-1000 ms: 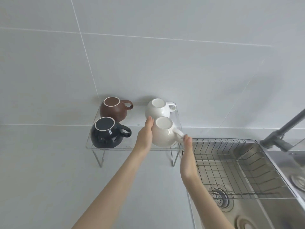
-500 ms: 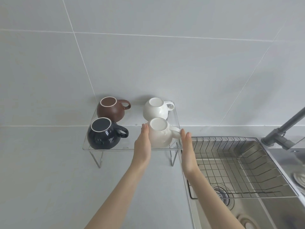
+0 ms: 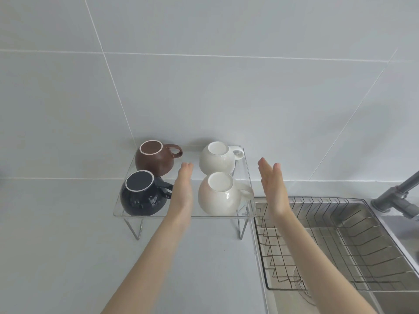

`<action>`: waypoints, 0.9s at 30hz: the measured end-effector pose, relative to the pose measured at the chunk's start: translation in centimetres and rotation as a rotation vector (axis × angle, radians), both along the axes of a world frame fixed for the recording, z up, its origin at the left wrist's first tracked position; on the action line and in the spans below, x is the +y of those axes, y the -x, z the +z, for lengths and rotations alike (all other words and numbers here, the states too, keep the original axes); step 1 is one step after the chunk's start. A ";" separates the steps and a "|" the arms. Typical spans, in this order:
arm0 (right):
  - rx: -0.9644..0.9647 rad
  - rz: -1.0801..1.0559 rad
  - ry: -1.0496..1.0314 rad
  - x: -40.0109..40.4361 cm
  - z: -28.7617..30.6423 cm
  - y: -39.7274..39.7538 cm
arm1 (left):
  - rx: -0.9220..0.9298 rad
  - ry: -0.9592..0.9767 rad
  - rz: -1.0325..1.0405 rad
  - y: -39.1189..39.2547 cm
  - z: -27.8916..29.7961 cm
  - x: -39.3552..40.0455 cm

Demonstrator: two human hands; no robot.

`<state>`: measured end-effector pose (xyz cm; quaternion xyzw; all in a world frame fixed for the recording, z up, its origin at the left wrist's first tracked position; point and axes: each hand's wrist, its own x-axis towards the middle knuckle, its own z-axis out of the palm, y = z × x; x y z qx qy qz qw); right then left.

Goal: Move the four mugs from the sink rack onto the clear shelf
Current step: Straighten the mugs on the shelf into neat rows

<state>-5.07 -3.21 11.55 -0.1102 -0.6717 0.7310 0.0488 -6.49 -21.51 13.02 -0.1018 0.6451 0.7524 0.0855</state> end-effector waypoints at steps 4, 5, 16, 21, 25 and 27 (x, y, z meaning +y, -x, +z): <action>-0.067 0.078 -0.023 0.7 0.5 4.7 | 0.019 0.182 -0.036 3.2 -0.3 0.7; -0.091 0.095 -0.034 0.7 0.4 5.6 | 0.024 0.215 -0.044 3.7 -0.5 1.0; -0.122 0.188 -0.141 -0.2 -0.4 6.9 | -0.050 0.173 -0.167 6.0 -2.7 1.9; -0.138 0.211 -0.179 -0.1 -0.4 5.9 | -0.062 0.188 -0.174 6.9 -2.6 1.5; -0.142 0.204 -0.175 -0.2 -0.2 5.0 | -0.070 0.196 -0.166 7.5 -2.4 1.2; -0.140 0.204 -0.174 -0.3 -0.2 4.8 | -0.063 0.194 -0.162 7.5 -2.4 1.1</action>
